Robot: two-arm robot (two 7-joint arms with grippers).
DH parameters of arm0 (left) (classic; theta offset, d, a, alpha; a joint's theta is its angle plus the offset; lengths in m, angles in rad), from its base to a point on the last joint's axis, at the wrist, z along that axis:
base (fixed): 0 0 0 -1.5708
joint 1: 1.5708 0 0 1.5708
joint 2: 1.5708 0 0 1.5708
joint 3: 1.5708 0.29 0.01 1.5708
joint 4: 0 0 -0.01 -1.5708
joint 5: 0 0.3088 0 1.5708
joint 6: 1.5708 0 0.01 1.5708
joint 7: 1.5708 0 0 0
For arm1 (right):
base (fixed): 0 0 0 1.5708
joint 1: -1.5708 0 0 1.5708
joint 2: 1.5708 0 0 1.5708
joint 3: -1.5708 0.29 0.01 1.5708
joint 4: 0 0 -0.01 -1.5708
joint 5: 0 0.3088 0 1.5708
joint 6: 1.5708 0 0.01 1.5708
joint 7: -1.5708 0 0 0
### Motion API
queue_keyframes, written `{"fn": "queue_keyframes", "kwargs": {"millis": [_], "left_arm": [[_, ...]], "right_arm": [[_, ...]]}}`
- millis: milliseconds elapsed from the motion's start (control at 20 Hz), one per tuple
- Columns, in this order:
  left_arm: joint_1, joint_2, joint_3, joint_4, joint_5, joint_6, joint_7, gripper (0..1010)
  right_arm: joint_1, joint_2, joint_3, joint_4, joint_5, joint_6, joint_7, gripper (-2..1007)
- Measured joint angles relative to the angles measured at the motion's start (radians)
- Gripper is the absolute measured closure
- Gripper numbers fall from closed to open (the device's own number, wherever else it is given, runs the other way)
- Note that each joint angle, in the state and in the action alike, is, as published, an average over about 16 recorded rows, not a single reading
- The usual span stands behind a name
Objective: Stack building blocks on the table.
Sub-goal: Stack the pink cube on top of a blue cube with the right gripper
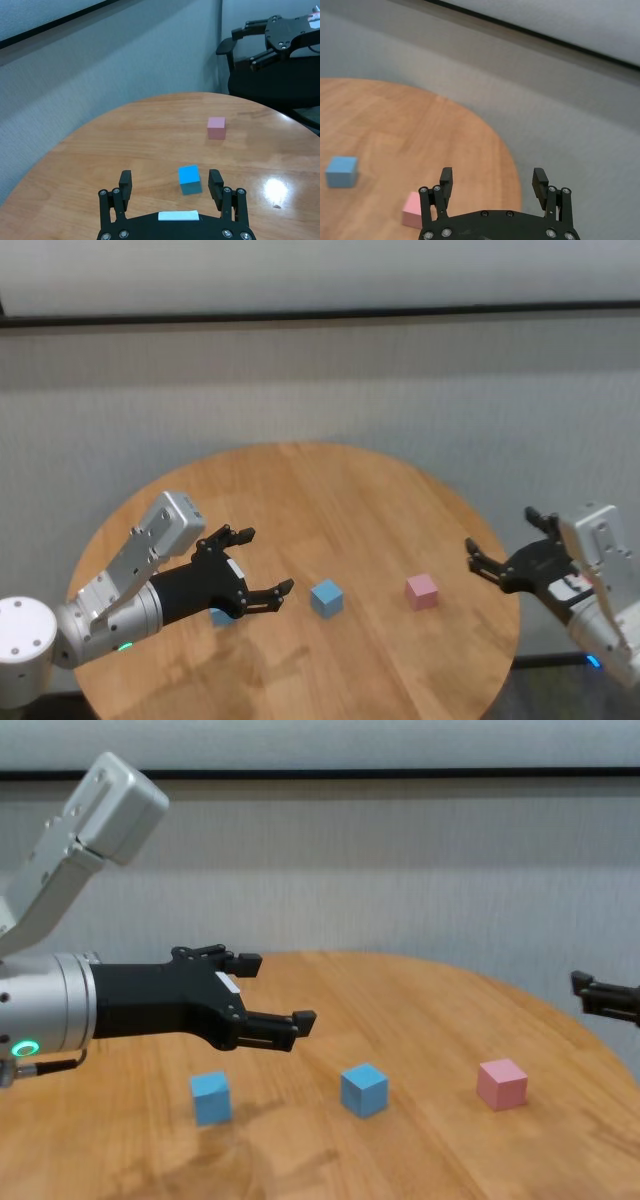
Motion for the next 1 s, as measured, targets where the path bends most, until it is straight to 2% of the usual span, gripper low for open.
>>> {"fn": "queue_keyframes", "kwargs": {"millis": [200,450,800,1000], "left_arm": [[-0.002,-0.002,0.000,0.003,0.001,-0.001,-0.001,7],[-0.004,-0.004,0.001,0.006,0.001,-0.001,-0.001,7],[-0.005,-0.005,0.001,0.007,0.002,-0.002,-0.002,7],[-0.005,-0.006,0.001,0.008,0.002,-0.002,-0.002,7]], "right_arm": [[0.008,-0.036,-0.003,-0.003,0.016,0.042,0.015,1],[0.016,-0.095,0.002,0.012,0.043,0.094,0.014,1],[0.022,-0.170,0.029,0.047,0.081,0.145,0.001,1],[0.020,-0.200,0.046,0.060,0.098,0.165,-0.002,1]]}}
